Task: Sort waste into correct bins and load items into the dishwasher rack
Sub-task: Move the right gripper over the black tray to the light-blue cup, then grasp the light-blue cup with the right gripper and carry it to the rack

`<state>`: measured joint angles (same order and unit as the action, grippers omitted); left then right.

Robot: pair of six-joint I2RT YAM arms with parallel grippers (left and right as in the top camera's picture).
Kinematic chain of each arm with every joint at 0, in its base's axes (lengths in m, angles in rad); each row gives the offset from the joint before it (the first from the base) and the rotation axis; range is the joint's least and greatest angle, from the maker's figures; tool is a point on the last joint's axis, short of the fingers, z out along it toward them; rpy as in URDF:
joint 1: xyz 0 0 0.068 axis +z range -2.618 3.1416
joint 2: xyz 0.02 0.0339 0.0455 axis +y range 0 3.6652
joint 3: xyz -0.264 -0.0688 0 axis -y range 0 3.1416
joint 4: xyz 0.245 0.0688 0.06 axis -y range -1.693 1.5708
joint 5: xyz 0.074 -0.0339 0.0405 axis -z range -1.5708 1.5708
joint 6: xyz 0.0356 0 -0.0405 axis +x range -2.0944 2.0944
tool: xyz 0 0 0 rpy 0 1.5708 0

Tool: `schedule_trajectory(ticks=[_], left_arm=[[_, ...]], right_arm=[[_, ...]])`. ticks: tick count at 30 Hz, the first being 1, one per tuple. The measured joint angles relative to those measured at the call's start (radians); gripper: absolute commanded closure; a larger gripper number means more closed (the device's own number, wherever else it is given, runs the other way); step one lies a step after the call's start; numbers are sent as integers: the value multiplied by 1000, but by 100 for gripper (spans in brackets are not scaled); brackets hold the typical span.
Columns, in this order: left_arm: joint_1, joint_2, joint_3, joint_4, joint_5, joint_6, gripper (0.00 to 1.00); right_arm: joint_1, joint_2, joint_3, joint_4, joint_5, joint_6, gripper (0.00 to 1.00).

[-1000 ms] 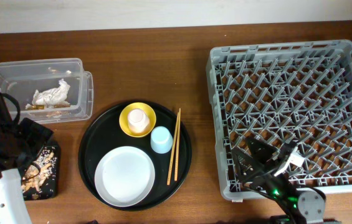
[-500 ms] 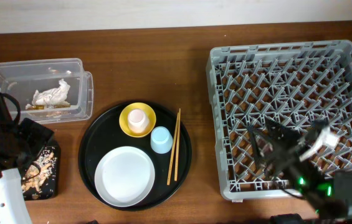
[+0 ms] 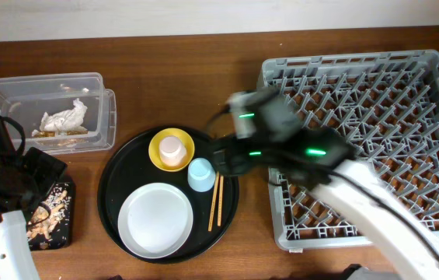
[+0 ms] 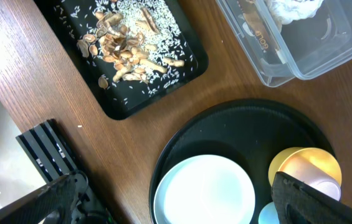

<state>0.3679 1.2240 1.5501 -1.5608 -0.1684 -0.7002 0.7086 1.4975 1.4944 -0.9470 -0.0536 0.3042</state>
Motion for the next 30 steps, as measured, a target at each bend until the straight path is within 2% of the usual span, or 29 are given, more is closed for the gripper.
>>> schedule_trajectory(ticks=[3, 8, 13, 15, 18, 25, 27, 30], left_arm=[[0, 0, 0, 0, 0, 0, 1], [0, 0, 0, 0, 0, 0, 1], [0, 0, 0, 0, 0, 0, 1], [0, 0, 0, 0, 0, 0, 1], [0, 0, 0, 0, 0, 0, 1], [0, 0, 0, 0, 0, 0, 1], [0, 0, 0, 0, 0, 0, 1], [0, 0, 0, 0, 0, 0, 1]], right_arm=[[72, 138, 26, 11, 80, -5, 2], [115, 284, 29, 27, 125, -13, 2], [150, 343, 30, 103, 141, -17, 1], [159, 357, 32, 136, 145, -17, 6], [164, 402, 37, 165, 151, -21, 7], [164, 528, 37, 151, 155, -19, 7], [164, 537, 37, 143, 156, -20, 14], [164, 537, 38, 143, 159, -15, 31]])
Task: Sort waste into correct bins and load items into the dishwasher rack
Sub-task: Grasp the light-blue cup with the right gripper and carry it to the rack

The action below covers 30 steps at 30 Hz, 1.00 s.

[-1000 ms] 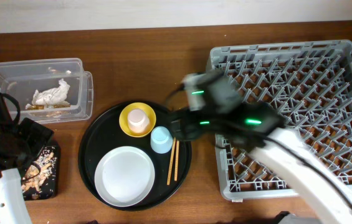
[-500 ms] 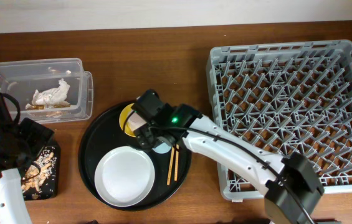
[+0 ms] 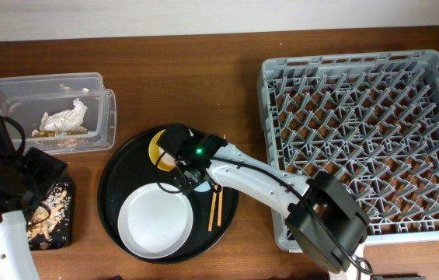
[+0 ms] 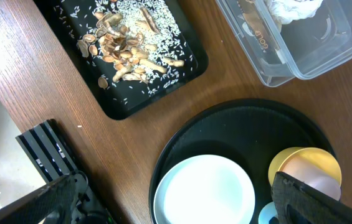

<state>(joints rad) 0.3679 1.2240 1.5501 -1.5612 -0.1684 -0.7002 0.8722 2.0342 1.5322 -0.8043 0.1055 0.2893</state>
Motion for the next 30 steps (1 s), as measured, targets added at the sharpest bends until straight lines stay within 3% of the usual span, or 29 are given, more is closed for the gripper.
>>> schedule_trajectory(ticks=[1, 8, 12, 14, 20, 26, 30], left_arm=[[0, 0, 0, 0, 0, 0, 1], [0, 0, 0, 0, 0, 0, 1], [0, 0, 0, 0, 0, 0, 1], [0, 0, 0, 1, 0, 0, 1], [0, 0, 0, 0, 0, 0, 1], [0, 0, 0, 0, 0, 0, 1], [0, 0, 0, 0, 0, 0, 1]], right_arm=[[0, 0, 0, -3, 1, -3, 36], [0, -1, 8, -34, -1, 2, 43], [0, -1, 58, -142, -1, 0, 48], [-2, -2, 141, -230, 2, 0, 53], [-57, -12, 482, -473, 19, -2, 53], [-291, -29, 757, -621, 116, -3, 55], [-641, -31, 794, -629, 174, -25, 57]])
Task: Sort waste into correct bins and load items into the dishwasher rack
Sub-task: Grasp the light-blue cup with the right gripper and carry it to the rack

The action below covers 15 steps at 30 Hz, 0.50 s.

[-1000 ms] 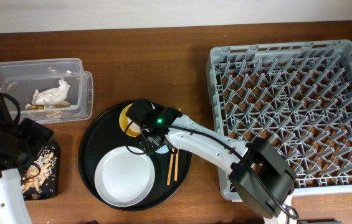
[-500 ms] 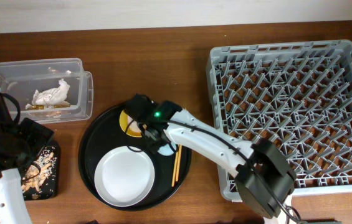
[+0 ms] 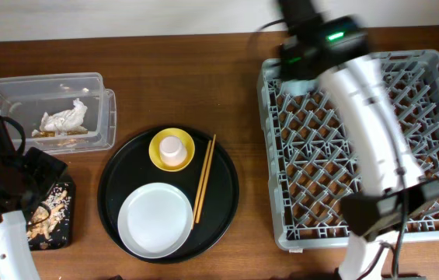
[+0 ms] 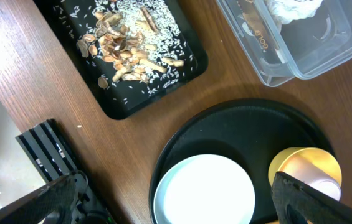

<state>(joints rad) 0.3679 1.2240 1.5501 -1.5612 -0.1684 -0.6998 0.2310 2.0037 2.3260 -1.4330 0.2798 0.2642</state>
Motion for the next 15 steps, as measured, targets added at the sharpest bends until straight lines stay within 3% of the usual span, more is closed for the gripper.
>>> schedule_trajectory(ticks=[7, 10, 15], left_arm=[[0, 0, 0, 0, 0, 0, 1], [0, 0, 0, 0, 0, 0, 1], [0, 0, 0, 0, 0, 0, 1]], right_arm=[[-459, 7, -10, 84, -50, -11, 56], [-534, 31, -17, 112, -77, -10, 49], [-608, 129, -23, 132, -98, -11, 48]])
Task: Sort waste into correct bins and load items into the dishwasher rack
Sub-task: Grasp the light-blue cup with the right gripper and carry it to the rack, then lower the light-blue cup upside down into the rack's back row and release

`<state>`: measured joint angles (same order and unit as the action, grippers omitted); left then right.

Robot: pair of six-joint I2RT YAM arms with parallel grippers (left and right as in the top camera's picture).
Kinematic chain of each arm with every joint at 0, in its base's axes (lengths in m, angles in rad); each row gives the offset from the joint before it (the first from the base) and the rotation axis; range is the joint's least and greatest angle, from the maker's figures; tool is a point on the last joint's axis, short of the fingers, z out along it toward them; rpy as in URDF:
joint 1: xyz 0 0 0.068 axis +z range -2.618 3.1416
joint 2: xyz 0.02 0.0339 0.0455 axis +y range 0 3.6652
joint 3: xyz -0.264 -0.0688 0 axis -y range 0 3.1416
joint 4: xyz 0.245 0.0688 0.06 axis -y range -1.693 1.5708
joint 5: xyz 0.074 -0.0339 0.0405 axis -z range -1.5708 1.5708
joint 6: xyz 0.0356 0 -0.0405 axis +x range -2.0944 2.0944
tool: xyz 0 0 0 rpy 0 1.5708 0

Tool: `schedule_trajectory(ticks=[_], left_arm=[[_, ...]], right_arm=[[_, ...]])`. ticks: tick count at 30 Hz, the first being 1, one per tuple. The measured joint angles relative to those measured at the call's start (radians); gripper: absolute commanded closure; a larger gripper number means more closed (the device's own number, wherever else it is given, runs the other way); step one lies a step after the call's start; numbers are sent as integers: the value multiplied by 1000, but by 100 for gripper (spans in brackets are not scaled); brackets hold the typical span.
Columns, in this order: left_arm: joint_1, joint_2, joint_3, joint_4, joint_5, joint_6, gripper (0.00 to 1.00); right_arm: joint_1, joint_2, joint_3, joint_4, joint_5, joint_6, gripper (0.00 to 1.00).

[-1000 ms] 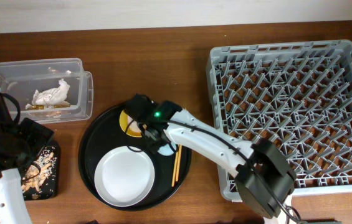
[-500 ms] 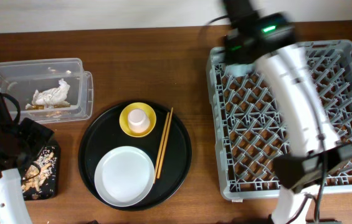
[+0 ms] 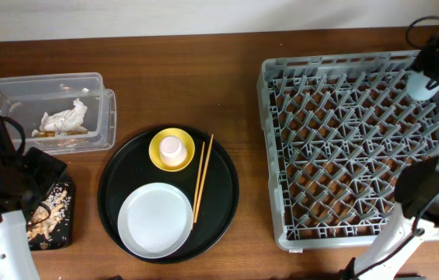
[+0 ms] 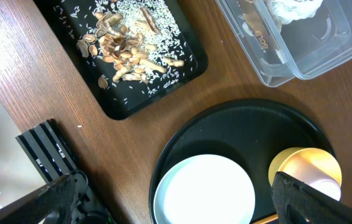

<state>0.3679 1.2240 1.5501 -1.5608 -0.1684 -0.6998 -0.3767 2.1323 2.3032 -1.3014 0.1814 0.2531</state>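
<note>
The round black tray [image 3: 229, 208] holds a white plate [image 3: 155, 219], a yellow bowl [image 3: 159, 138] with a pink cup [image 3: 172, 148] in it, and wooden chopsticks [image 3: 201, 179]. My right gripper [image 3: 427, 71] hangs over the far right corner of the grey dishwasher rack [image 3: 343, 140], shut on a pale blue cup [image 3: 419, 85]. My left gripper [image 4: 176, 210] is open wide at the table's left, above the white plate [image 4: 204, 190] in its wrist view, holding nothing.
A clear plastic bin [image 3: 17, 101] with crumpled tissue [image 3: 65, 118] stands at the back left. A black rectangular tray [image 4: 126, 50] of rice and food scraps lies near the left edge. The right arm runs along the rack's right side.
My right gripper has moved with the blue cup from the rack's far left edge to its far right corner. The left arm and the things on the tray have not moved.
The blue cup stood on the tray beside the chopsticks, with the right gripper next to it. Then the gripper was down on the cup. Then the cup was off the tray, the chopsticks shifted, the gripper over the rack's far edge; now the far right corner.
</note>
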Motion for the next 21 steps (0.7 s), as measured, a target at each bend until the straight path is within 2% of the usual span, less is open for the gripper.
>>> schedule_trajectory(ticks=[6, 11, 16, 21], left_arm=[[0, 0, 0, 0, 0, 0, 1], [0, 0, 0, 0, 0, 0, 1], [0, 0, 0, 0, 0, 0, 1], [0, 0, 0, 0, 0, 0, 1]], right_arm=[[-29, 119, -3, 2, -8, 0, 49], [-30, 136, -10, -3, -42, 0, 48], [-29, 135, -10, -7, -148, -8, 48], [-18, 135, -10, -6, -340, -84, 45]])
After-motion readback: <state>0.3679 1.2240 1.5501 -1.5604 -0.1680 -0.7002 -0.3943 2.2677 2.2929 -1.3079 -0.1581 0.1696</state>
